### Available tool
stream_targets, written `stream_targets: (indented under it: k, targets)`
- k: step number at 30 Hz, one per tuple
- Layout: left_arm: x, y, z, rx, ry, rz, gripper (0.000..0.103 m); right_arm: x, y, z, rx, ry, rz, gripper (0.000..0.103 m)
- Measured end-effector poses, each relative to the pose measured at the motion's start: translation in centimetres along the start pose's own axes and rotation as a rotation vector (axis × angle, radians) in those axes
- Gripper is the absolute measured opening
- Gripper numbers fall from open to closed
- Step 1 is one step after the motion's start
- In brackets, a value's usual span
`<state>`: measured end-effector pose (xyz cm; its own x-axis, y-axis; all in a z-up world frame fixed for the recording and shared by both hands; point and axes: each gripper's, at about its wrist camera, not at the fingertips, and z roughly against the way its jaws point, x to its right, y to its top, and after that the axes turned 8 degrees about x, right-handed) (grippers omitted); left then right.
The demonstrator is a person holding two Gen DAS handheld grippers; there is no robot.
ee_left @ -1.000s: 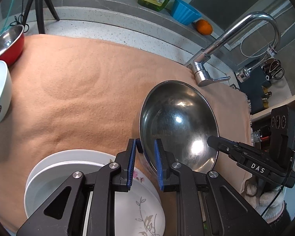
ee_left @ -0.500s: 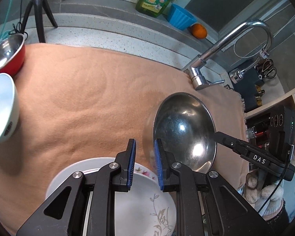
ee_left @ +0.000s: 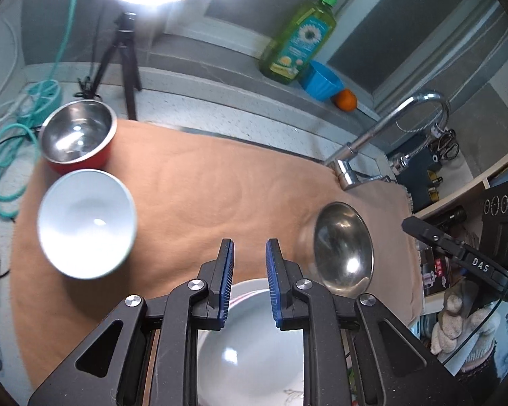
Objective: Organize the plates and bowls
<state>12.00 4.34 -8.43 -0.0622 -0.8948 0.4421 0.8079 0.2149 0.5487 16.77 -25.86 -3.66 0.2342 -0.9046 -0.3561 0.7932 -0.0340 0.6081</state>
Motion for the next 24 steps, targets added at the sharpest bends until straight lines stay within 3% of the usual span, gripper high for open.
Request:
stream_targets:
  k: [13, 24]
  targets:
    - [-9.8, 3.2, 4.5, 0.102, 0.108, 0.131, 0.017, -8.1, 3.5, -2.1, 0.045, 0.086, 0.080, 0.043]
    - [-18.1, 7.0, 1.9, 0.076, 0.157, 0.241, 0.017, -12.9, 5.0, -13.5, -0.090, 0.195, -0.004, 0.043]
